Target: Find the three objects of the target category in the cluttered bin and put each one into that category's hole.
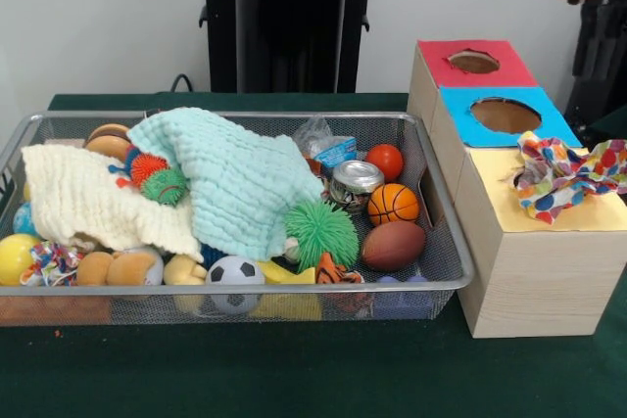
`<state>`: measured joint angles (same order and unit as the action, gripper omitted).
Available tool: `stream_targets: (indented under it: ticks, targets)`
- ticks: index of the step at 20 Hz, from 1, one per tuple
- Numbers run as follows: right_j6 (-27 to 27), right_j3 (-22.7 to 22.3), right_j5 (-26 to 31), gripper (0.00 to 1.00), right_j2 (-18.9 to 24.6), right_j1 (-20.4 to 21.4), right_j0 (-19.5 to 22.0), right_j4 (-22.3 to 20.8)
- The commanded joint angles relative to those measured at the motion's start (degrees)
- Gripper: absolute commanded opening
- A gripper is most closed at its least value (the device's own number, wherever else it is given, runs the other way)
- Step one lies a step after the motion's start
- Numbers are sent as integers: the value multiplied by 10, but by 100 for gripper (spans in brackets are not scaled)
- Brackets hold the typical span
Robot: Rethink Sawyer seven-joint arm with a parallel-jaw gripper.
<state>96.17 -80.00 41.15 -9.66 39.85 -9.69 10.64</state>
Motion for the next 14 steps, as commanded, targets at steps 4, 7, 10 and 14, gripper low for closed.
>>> stream_targets:
  ticks: [4, 7, 10, 14]
  targets:
    - [174, 100, 72, 0, 3, -93, -36, 7]
    - [173, 99, 37, 0, 1, -115, -39, 9]
    - [165, 92, -2, 0, 1, -137, -38, 5]
    - [157, 87, -38, 0, -1, -163, -37, -2]
